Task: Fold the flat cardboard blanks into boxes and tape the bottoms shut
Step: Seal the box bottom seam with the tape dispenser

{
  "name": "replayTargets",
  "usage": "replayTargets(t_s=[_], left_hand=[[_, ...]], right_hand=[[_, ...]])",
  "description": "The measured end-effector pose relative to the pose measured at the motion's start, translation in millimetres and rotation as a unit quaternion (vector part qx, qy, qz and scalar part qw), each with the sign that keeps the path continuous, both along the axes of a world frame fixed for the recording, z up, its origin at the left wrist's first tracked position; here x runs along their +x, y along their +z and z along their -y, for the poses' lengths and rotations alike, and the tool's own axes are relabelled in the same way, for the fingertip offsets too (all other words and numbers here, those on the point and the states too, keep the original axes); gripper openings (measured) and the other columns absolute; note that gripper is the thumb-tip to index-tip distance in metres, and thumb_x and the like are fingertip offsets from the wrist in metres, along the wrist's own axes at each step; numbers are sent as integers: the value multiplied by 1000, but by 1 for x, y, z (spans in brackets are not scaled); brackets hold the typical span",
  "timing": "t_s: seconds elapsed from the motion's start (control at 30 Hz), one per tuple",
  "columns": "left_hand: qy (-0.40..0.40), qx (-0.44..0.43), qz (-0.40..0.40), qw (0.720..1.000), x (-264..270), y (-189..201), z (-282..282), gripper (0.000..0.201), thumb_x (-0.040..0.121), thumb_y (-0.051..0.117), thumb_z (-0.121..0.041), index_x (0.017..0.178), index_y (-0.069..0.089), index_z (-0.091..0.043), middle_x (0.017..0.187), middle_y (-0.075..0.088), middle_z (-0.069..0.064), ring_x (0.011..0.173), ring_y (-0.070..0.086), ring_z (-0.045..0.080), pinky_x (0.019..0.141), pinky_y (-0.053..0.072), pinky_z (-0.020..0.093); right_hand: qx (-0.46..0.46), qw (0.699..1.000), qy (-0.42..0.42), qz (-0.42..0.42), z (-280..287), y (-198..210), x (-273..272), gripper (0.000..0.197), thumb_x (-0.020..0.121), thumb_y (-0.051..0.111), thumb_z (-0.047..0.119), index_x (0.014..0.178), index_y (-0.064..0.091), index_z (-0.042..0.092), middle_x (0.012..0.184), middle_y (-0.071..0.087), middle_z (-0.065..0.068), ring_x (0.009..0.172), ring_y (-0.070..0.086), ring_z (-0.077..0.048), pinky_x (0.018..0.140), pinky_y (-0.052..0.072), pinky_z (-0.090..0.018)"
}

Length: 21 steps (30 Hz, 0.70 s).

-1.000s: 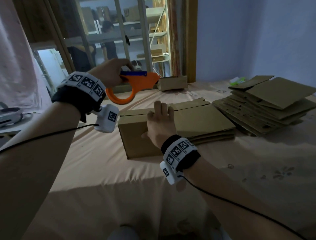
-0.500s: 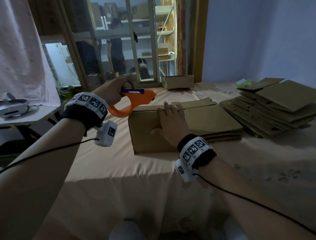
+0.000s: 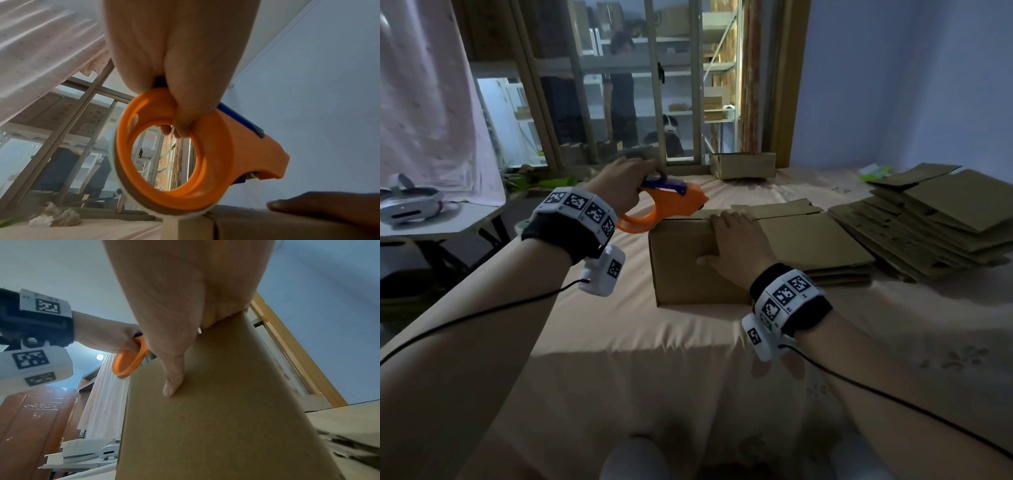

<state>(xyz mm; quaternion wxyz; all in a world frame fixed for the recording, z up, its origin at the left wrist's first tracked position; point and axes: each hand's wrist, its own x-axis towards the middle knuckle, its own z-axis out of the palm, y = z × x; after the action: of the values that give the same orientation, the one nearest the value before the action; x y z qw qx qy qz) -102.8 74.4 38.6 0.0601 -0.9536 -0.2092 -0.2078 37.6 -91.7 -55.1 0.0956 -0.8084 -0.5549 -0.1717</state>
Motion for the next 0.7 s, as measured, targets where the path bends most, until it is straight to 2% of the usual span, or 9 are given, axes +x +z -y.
replayTargets(t_s=[0.07,0.13,0.23,0.27,0.33,0.43,0.5,0.6,0.7], left_hand=[[11,20,-23,999,1,-1,-2,56,84,47,11,128,52,-23,120,58,7,112,54,26,90,41,35],[17,25,-31,999,2,-1,-3,58,84,47,12,131,51,-22,119,57,6,111,54,25,89,40,32],[16,23,-33,999,1,-1,-5,56,85,48,10,130,50,-23,117,57,6,108,54,24,85,39,29],[15,20,-33,999,1,-2,-5,54,86,48,9,130,51,-22,117,57,7,108,54,24,85,38,28],[15,13,-29,999,1,-2,-4,50,88,48,7,130,51,-20,118,56,8,108,54,23,84,37,27],[12,13,-31,999,1,-2,-1,48,90,49,4,132,50,-20,120,56,8,111,53,23,88,37,28],[8,9,-34,999,1,-1,0,47,90,49,3,132,50,-19,121,57,7,113,52,23,90,37,28],[-7,1,-26,1000,2,-1,-1,45,90,49,3,130,52,-18,121,61,6,110,55,22,86,35,24],[-10,-21,-24,999,2,1,0,44,89,49,1,129,53,-18,119,62,7,100,53,18,84,35,25]], right_hand=[[2,1000,3,-9,1,2,0,80,85,60,57,146,35,11,153,35,-12,144,27,-26,121,12,-41],[-12,1000,4,-10,2,5,-2,79,85,62,55,144,36,9,153,34,-12,144,27,-26,120,15,-40],[-13,1000,-5,-14,1,13,-4,70,83,66,53,131,42,9,131,55,-12,122,51,-29,97,40,-37],[-17,1000,-5,-11,0,16,-5,72,82,66,54,132,40,9,126,58,-11,116,55,-29,89,44,-37],[-32,999,-9,5,-5,20,-5,83,81,65,59,140,36,10,123,60,-11,110,58,-29,83,47,-37],[-75,997,-21,21,-15,22,-9,74,77,60,69,129,53,17,119,62,-7,109,57,-26,87,48,-38],[-93,996,-8,-17,-20,24,-9,67,77,58,70,123,59,20,119,60,-5,110,55,-25,90,49,-41],[-84,995,-2,-60,-19,24,-5,68,79,62,64,126,55,15,123,57,-6,112,55,-24,93,49,-41],[-76,997,-19,-27,-18,18,-6,82,77,64,64,134,43,10,130,50,-9,119,50,-26,96,48,-43]])
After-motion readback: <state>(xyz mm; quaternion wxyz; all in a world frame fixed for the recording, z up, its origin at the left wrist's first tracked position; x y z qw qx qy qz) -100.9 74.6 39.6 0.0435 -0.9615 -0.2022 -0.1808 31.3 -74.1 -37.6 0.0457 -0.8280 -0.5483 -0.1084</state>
